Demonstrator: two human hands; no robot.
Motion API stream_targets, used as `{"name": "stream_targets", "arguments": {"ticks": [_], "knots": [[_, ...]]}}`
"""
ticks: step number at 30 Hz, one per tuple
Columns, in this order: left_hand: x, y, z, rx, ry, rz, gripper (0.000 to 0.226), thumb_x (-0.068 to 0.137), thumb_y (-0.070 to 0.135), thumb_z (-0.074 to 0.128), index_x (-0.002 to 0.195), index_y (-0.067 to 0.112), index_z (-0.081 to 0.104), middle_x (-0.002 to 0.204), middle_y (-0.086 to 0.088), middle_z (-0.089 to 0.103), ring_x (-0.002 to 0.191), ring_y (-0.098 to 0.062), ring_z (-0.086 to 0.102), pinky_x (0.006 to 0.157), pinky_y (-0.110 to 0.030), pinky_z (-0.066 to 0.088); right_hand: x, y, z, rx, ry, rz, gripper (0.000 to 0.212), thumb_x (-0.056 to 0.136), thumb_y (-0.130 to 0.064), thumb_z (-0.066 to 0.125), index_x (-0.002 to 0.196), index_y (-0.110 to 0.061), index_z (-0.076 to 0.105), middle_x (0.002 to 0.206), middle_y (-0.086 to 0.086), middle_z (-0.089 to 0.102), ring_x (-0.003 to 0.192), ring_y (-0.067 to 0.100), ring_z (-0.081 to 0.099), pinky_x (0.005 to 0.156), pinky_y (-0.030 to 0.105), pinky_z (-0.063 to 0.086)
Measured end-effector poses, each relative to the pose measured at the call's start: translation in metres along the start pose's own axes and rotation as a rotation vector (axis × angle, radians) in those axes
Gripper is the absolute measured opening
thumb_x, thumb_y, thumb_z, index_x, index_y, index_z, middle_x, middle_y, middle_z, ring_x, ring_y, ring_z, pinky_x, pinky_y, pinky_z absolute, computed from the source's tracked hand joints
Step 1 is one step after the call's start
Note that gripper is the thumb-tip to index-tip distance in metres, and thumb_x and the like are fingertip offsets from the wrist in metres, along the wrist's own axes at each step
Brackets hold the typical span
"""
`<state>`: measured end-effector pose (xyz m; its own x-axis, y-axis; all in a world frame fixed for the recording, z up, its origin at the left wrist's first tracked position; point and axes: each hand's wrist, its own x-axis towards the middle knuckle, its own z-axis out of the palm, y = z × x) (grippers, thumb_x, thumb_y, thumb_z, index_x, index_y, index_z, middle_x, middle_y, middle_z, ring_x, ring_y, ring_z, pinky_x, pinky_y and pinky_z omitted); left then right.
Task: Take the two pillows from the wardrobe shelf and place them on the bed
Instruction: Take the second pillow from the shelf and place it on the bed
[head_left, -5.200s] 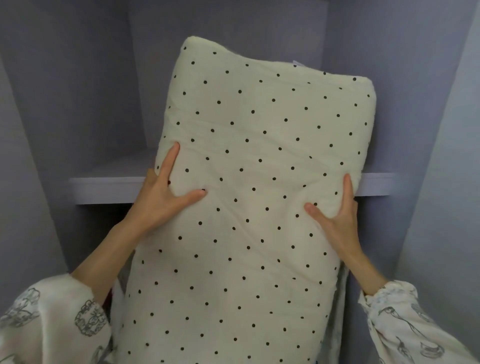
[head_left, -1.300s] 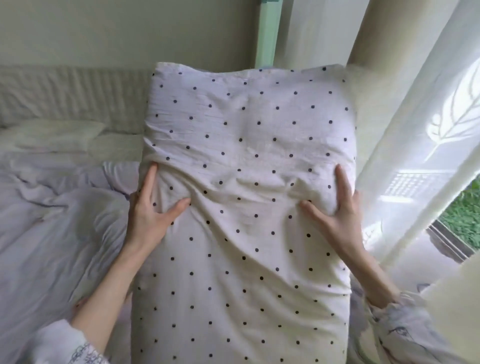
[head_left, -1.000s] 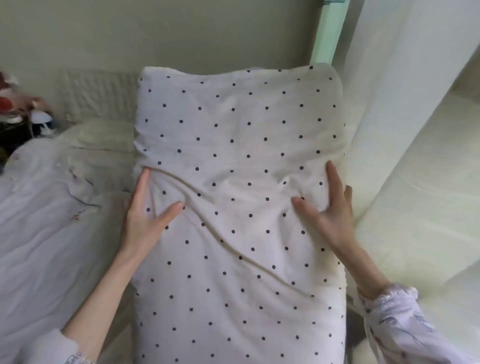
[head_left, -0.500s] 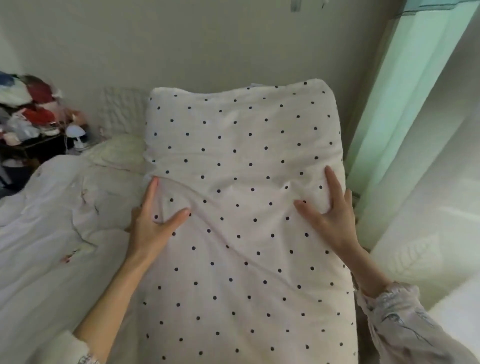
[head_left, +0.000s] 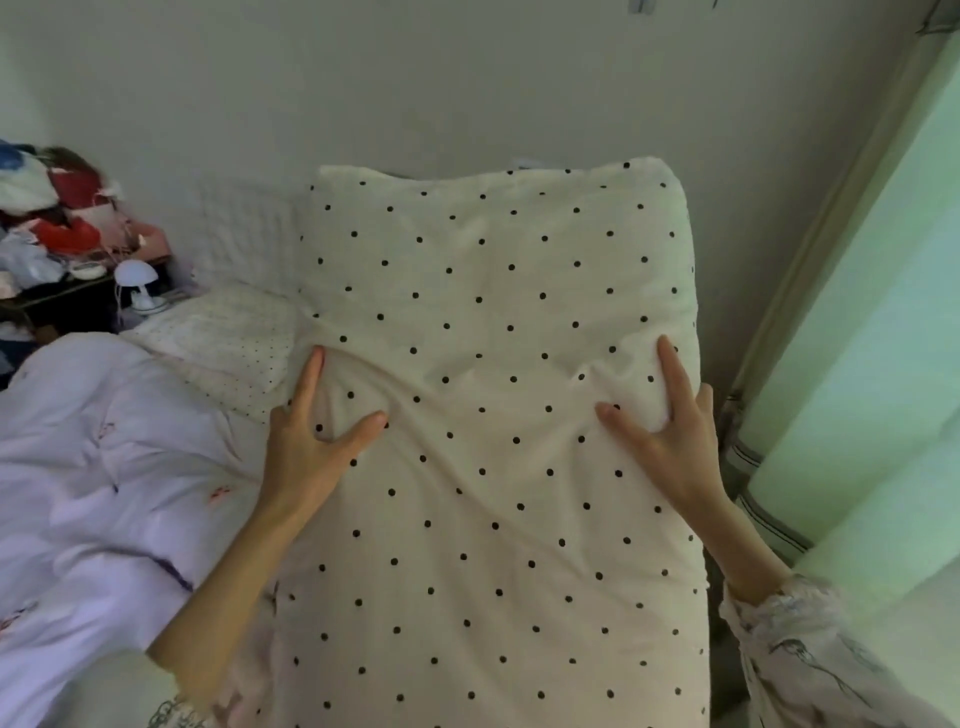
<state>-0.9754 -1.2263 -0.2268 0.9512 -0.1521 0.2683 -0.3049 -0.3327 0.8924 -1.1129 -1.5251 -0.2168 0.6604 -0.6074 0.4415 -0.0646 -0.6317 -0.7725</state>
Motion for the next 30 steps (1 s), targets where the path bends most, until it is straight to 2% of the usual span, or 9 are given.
{"name": "stream_targets", "arguments": {"ticks": [4,7,10,11,13,17,22,25,30], "knots": [[0.039,-0.003,0.058,0.027,0.058,-0.062,0.094,0.058,0.064,0.072,0.133,0.062,0.015,0.135,-0.005,0.039,0.099,-0.009,0.039,0.089,-0.026,0.031,0.076,0.048,0.017,0.03,-0.093,-0.016,0.086,0.059,-0.073,0.063,0.126,-0.072,0.01,0.115,-0.006,0.034,0.101,0.016,0.044,0.079,0.03,0.035],[0.066,-0.003,0.096,0.051,0.104,-0.096,0.091,0.063,0.058,0.072,0.134,0.062,0.015,0.136,-0.006,0.041,0.102,-0.01,0.04,0.089,-0.027,0.033,0.131,0.073,0.025,0.03,-0.173,-0.023,0.086,0.062,-0.071,0.065,0.126,-0.071,0.009,0.113,-0.006,0.033,0.097,0.014,0.044,0.077,0.03,0.037],[0.093,-0.004,0.123,0.049,0.149,-0.129,0.091,0.065,0.056,0.073,0.135,0.06,0.014,0.135,-0.006,0.043,0.107,-0.012,0.044,0.094,-0.028,0.036,0.184,0.087,0.035,0.03,-0.226,-0.056,0.087,0.061,-0.071,0.064,0.129,-0.068,0.01,0.109,-0.006,0.034,0.083,0.003,0.044,0.065,0.023,0.035],[0.101,-0.005,0.13,0.049,0.155,-0.142,0.091,0.065,0.057,0.073,0.135,0.06,0.014,0.135,-0.007,0.044,0.108,-0.012,0.044,0.096,-0.03,0.037,0.199,0.09,0.041,0.033,-0.247,-0.064,0.087,0.062,-0.07,0.065,0.129,-0.067,0.011,0.109,-0.005,0.034,0.081,0.0,0.043,0.065,0.023,0.034],[0.117,-0.008,0.143,0.045,0.176,-0.165,0.093,0.062,0.06,0.073,0.134,0.062,0.014,0.136,-0.006,0.044,0.11,-0.013,0.045,0.099,-0.031,0.037,0.227,0.099,0.055,0.039,-0.284,-0.09,0.086,0.064,-0.066,0.067,0.13,-0.065,0.012,0.11,-0.005,0.033,0.083,0.003,0.042,0.073,0.027,0.035],[0.152,-0.022,0.161,0.012,0.233,-0.227,0.095,0.052,0.068,0.072,0.127,0.07,0.014,0.137,-0.001,0.041,0.117,-0.017,0.047,0.103,-0.039,0.039,0.28,0.116,0.096,0.066,-0.352,-0.108,0.086,0.065,-0.062,0.068,0.131,-0.064,0.013,0.116,-0.007,0.03,0.101,0.011,0.038,0.085,0.031,0.035],[0.206,-0.058,0.179,0.046,0.327,-0.302,0.099,0.045,0.078,0.065,0.13,0.066,0.014,0.13,0.013,0.03,0.107,-0.008,0.039,0.093,-0.029,0.034,0.338,0.135,0.167,0.075,-0.448,-0.136,0.087,0.064,-0.062,0.069,0.13,-0.066,0.013,0.116,-0.009,0.03,0.102,0.007,0.037,0.089,0.029,0.032],[0.245,-0.086,0.187,0.05,0.35,-0.374,0.098,0.046,0.079,0.064,0.128,0.068,0.011,0.136,0.006,0.035,0.106,-0.012,0.042,0.093,-0.032,0.036,0.378,0.144,0.218,0.05,-0.51,-0.146,0.086,0.064,-0.064,0.068,0.129,-0.068,0.011,0.113,-0.011,0.028,0.103,0.008,0.035,0.089,0.03,0.031],[0.303,-0.131,0.197,0.075,0.399,-0.48,0.096,0.05,0.077,0.063,0.128,0.069,0.009,0.136,-0.004,0.043,0.119,-0.026,0.047,0.101,-0.049,0.04,0.437,0.15,0.303,0.021,-0.621,-0.155,0.086,0.063,-0.064,0.068,0.127,-0.069,0.011,0.113,-0.008,0.028,0.101,0.011,0.036,0.087,0.031,0.031]]}}
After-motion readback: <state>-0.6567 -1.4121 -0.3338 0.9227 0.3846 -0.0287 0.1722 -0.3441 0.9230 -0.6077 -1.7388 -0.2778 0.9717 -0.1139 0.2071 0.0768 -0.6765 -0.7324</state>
